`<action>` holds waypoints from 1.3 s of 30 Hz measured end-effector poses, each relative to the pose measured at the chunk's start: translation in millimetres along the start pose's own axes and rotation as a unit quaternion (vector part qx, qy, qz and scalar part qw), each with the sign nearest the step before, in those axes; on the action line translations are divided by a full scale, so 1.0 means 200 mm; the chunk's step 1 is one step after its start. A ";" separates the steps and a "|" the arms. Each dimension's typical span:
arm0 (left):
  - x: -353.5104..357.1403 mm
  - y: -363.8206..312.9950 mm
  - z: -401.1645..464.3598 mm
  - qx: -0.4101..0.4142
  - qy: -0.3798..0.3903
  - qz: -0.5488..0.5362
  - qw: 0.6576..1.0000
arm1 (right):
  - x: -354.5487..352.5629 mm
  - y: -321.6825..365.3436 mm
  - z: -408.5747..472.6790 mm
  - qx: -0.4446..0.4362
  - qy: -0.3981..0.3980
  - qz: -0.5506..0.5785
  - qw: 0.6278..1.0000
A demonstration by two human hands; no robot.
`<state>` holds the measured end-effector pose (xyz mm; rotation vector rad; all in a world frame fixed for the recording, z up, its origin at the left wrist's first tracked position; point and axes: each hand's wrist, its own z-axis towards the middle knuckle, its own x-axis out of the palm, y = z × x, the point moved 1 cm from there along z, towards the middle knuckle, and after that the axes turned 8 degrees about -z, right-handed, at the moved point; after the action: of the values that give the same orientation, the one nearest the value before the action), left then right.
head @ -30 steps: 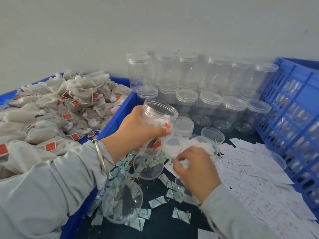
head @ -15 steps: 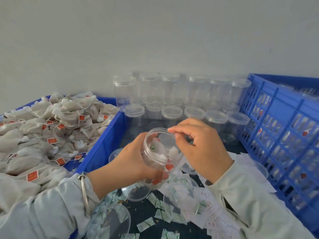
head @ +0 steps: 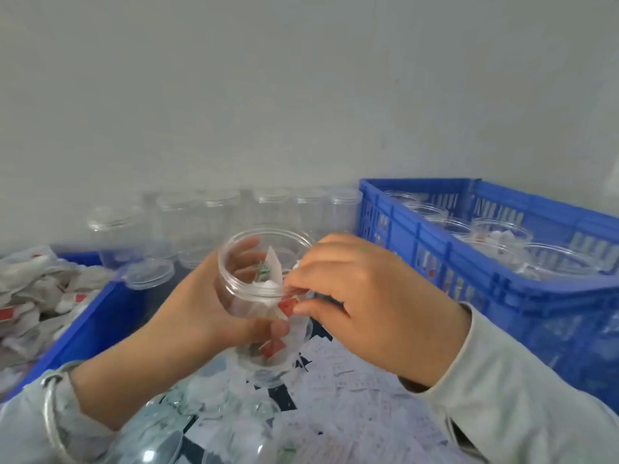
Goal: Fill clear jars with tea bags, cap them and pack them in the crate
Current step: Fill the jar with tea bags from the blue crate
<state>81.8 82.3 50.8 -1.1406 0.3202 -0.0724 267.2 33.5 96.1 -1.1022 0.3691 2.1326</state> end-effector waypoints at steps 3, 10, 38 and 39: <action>0.15 -0.18 0.16 0.067 0.024 -0.039 0.997 | -0.20 -0.11 -0.03 0.001 -0.087 -0.074 0.993; 0.54 -0.53 0.54 0.172 -0.075 0.006 0.982 | -0.67 -0.50 -0.08 0.125 -0.201 -0.168 0.957; 1.18 0.02 0.91 -0.199 0.007 -0.014 0.980 | -0.17 -1.74 -0.26 0.469 0.279 -0.185 0.817; 1.18 0.02 0.90 -0.198 0.004 -0.021 0.980 | -0.17 -1.74 -0.26 0.473 0.266 -0.162 0.824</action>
<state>357.7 191.5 65.2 -1.5429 0.3256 -0.0503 553.1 239.6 114.4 -0.9973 1.2388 1.0289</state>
